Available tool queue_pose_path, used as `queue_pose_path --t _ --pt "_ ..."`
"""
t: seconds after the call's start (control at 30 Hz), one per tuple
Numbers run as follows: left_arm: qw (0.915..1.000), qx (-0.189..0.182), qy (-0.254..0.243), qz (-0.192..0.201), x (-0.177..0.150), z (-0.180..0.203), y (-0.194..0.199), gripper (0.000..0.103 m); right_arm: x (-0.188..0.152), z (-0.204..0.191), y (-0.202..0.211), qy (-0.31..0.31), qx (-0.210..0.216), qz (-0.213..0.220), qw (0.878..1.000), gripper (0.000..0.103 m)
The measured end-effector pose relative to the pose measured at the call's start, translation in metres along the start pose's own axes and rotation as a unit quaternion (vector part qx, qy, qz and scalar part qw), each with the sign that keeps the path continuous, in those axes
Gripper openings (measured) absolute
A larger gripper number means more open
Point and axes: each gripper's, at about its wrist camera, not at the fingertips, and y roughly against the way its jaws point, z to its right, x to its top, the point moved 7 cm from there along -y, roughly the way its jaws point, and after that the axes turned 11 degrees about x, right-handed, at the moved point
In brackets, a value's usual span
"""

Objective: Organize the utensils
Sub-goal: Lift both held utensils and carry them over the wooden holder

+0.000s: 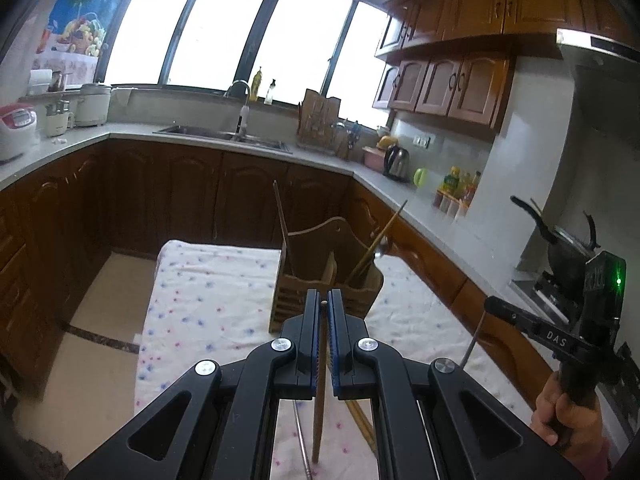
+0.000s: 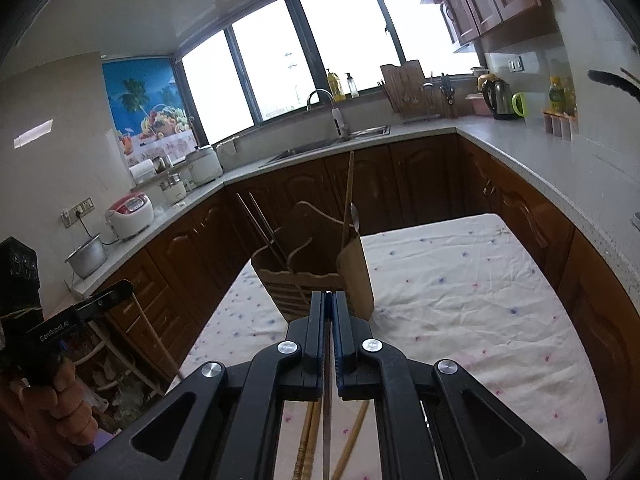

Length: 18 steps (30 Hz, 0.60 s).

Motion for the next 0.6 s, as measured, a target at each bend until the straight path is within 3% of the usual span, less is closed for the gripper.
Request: queue_pose_path --t 0.6 --pt "0.9995 0.004 0.009 0.031 0.02 -0.009 -0.008 0.002 0.042 -0.002 -0.003 0.009 0.003 0.053 0.999 0.004"
